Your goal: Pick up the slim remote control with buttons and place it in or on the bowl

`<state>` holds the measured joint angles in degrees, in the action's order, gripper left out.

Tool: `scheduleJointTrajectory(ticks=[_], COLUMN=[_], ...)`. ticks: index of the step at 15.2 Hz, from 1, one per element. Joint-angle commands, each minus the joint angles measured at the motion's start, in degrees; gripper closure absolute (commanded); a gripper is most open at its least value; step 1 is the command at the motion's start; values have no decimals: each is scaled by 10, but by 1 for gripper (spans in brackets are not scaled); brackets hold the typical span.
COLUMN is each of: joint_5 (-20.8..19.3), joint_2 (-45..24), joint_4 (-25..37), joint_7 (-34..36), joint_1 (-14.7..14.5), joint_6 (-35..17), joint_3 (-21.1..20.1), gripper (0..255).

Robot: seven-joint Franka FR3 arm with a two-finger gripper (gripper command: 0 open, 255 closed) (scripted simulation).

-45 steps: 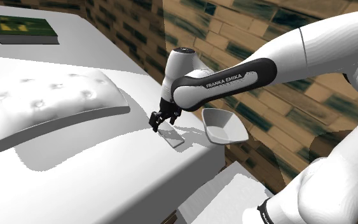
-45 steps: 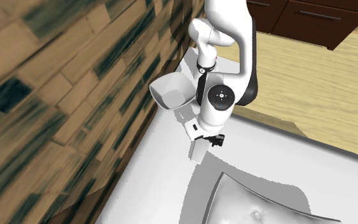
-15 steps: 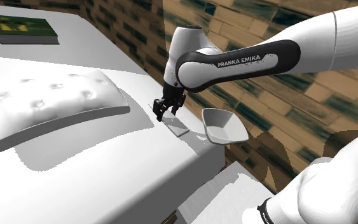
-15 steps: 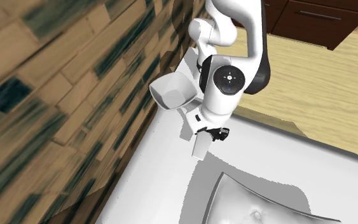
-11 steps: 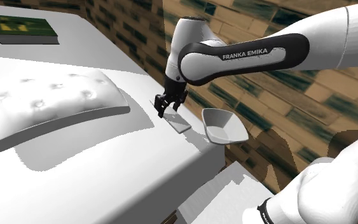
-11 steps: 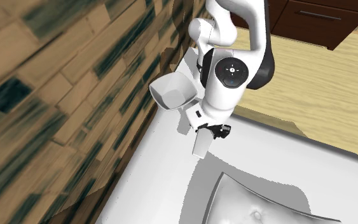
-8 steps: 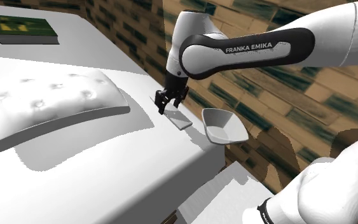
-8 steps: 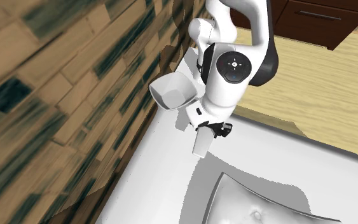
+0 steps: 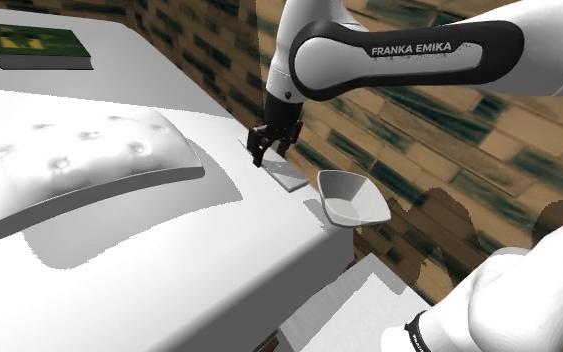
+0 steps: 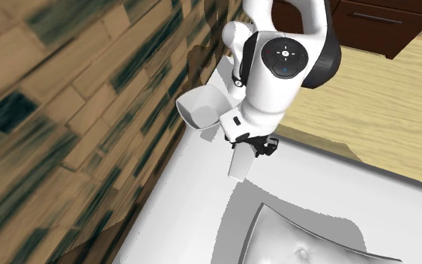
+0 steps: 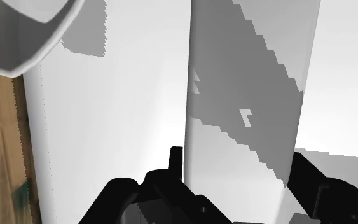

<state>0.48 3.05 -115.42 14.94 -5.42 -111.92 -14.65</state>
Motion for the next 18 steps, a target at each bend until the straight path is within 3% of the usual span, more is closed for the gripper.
scheduleJointTrajectory(ticks=[1,9,18], joint_5=[0,19,-4], joint_2=[2,140,270], joint_4=[12,-132,-247], joint_7=[-1,-99,-207], joint_1=[0,32,72], joint_6=[14,6,23], joint_3=[0,55,135], gripper=[255,255,255])
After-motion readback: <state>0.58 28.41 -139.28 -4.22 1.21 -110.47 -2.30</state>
